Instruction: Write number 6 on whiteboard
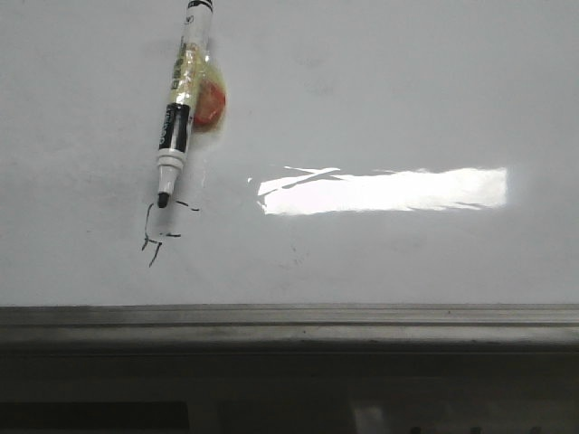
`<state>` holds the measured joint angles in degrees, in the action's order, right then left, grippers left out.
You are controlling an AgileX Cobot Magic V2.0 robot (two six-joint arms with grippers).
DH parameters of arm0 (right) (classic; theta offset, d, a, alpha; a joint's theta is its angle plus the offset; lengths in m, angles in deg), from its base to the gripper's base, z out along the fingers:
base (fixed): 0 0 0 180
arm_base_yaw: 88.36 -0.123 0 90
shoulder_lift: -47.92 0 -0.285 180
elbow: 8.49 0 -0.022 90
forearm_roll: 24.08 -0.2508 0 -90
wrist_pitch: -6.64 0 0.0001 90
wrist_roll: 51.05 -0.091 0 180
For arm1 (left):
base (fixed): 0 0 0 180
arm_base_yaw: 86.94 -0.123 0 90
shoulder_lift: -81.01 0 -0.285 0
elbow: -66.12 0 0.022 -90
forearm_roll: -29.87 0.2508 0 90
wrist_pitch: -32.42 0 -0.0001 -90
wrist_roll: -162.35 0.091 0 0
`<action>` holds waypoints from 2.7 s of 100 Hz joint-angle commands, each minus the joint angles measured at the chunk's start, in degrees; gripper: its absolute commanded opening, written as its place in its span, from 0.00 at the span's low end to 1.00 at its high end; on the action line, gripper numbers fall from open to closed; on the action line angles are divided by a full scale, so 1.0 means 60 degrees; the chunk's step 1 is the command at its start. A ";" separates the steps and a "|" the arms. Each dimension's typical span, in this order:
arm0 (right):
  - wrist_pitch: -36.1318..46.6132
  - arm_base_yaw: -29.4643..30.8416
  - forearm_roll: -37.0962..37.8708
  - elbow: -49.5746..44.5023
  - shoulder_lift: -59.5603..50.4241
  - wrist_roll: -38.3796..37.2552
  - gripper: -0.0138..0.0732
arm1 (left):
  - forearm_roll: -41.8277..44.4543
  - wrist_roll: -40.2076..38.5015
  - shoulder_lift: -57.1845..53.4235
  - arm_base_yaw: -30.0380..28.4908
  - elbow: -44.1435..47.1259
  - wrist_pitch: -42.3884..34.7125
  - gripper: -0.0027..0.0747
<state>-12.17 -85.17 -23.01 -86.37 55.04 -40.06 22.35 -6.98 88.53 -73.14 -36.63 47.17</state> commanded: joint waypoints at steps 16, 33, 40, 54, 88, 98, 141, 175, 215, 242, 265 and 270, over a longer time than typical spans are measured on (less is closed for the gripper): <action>0.0248 0.0012 0.0110 -0.0135 -0.0138 0.0046 0.08 | -0.0107 -0.0053 -0.0289 -0.0012 0.0224 -0.0786 0.01; 0.0248 0.0012 0.0110 -0.0135 -0.0138 0.0046 0.08 | -0.0107 -0.0053 -0.0289 -0.0012 0.0224 -0.0786 0.01; 0.0248 0.0012 0.0110 -0.0135 -0.0138 0.0046 0.08 | -0.0107 -0.0053 -0.0289 -0.0012 0.0224 -0.0786 0.01; 0.0248 0.0012 0.0110 -0.0135 -0.0138 0.0046 0.08 | -0.0107 -0.0053 -0.0289 -0.0012 0.0224 -0.0786 0.01; 0.0248 0.0012 0.0110 -0.0135 -0.0138 0.0046 0.08 | -0.0107 -0.0053 -0.0289 -0.0012 0.0224 -0.0786 0.01; 0.0248 0.0012 0.0110 -0.0135 -0.0138 0.0046 0.08 | -0.0107 -0.0053 -0.0289 -0.0012 0.0224 -0.0786 0.01; 0.0248 0.0012 0.0110 -0.0135 -0.0138 0.0046 0.08 | -0.0107 -0.0053 -0.0289 -0.0012 0.0224 -0.0786 0.01; 0.0248 0.0012 0.0110 -0.0135 -0.0138 0.0046 0.08 | -0.0126 -0.0053 -0.0289 -0.0012 0.0224 -0.0786 0.01; 0.2478 0.0012 -0.0538 -0.0135 -0.0138 0.0046 0.08 | -0.4035 -0.0053 -0.0289 -0.0012 0.0224 -0.0841 0.01; 0.3244 0.0012 -0.4911 -0.0135 -0.0138 0.0046 0.08 | -0.6043 -0.0053 -0.0289 -0.0012 0.0224 -0.0880 0.01; 0.3351 0.0012 -0.7679 -0.0097 -0.0138 0.0046 0.08 | -0.9076 -0.0053 -0.0289 -0.0012 0.0224 -0.1147 0.01; 0.3286 0.0012 -0.8023 0.0012 -0.0138 0.0046 0.08 | -0.9367 -0.0053 -0.0289 -0.0012 0.0181 -0.1130 0.01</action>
<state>3.51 -85.17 -66.47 -86.37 55.04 -40.06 -27.87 -6.98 88.53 -73.14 -36.63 43.49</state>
